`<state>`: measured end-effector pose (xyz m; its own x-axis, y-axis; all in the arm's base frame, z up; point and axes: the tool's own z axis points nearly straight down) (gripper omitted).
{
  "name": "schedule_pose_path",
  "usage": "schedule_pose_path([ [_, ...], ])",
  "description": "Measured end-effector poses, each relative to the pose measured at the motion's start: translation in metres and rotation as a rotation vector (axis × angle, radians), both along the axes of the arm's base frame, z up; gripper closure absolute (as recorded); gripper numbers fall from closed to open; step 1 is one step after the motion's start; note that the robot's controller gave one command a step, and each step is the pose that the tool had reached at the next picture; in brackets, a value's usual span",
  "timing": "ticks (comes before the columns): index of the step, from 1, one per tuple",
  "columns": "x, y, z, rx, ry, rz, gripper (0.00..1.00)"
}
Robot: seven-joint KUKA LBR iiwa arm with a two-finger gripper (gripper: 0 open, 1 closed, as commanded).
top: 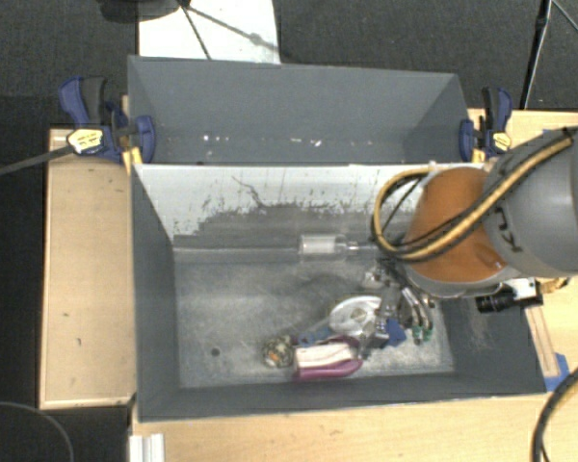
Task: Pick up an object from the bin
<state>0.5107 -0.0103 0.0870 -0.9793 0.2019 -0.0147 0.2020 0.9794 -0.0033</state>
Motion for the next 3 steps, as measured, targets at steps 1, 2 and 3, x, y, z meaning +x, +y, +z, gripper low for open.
schedule_pose_path([
  [1, -0.004, 0.009, -0.002, -0.01, -0.026, 0.206, 0.0],
  [2, -0.008, 0.008, -0.002, -0.009, -0.008, 0.207, 1.0],
  [3, -0.001, 0.018, 0.143, 0.004, 0.003, 0.215, 1.0],
])
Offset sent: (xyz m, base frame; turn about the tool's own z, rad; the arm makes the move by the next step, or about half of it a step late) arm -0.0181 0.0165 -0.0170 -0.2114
